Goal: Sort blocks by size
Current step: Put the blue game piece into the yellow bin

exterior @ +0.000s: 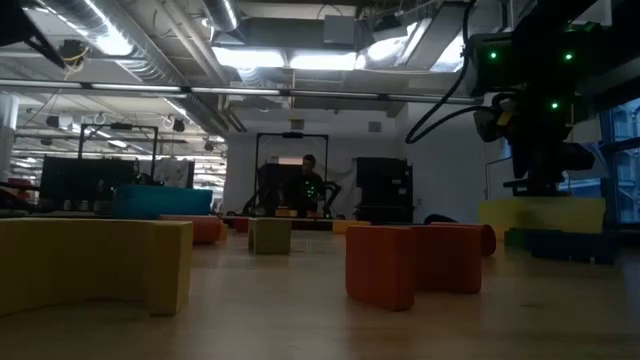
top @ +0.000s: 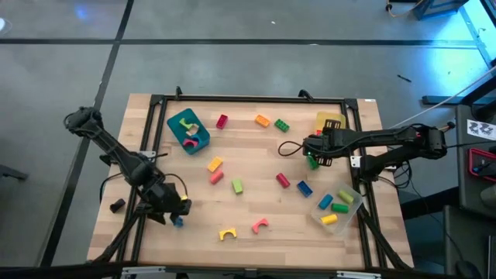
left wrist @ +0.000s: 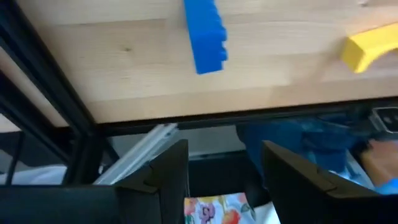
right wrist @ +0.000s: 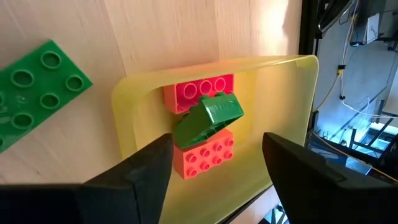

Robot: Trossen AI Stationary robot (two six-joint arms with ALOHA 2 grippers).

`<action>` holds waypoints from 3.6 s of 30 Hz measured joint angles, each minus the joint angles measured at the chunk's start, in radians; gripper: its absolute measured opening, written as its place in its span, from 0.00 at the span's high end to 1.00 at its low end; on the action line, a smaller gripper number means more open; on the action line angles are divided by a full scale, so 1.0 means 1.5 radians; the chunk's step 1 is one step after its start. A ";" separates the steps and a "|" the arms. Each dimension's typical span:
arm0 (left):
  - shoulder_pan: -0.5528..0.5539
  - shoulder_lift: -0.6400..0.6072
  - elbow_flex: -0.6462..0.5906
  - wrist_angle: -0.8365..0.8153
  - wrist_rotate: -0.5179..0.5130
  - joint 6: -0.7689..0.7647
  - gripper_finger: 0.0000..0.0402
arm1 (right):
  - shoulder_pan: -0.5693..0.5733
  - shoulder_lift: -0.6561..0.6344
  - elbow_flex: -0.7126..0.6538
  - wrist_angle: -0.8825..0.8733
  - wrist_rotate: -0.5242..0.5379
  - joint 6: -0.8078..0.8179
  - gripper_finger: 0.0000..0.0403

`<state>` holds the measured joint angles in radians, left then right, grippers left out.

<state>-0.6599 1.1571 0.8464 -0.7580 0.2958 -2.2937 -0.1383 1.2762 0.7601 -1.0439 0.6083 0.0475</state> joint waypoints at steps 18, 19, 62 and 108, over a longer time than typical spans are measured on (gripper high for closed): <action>-0.023 0.096 -0.029 0.028 -0.035 0.046 0.54 | 0.000 0.000 0.000 0.003 0.000 0.004 0.38; -0.023 0.100 -0.029 0.028 -0.036 0.046 0.54 | 0.000 0.000 0.000 0.003 0.000 0.005 0.38; -0.018 0.198 -0.029 0.108 -0.119 0.106 0.81 | 0.000 0.000 0.000 -0.005 0.049 -0.002 0.38; 0.489 0.173 -0.029 0.629 -0.352 0.800 0.80 | 0.002 -0.006 0.000 0.749 -0.325 -0.291 0.38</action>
<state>0.0729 1.4172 0.8032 0.1858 -0.2324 -1.0929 -0.1347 1.2676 0.7602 0.0791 0.1207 -0.3885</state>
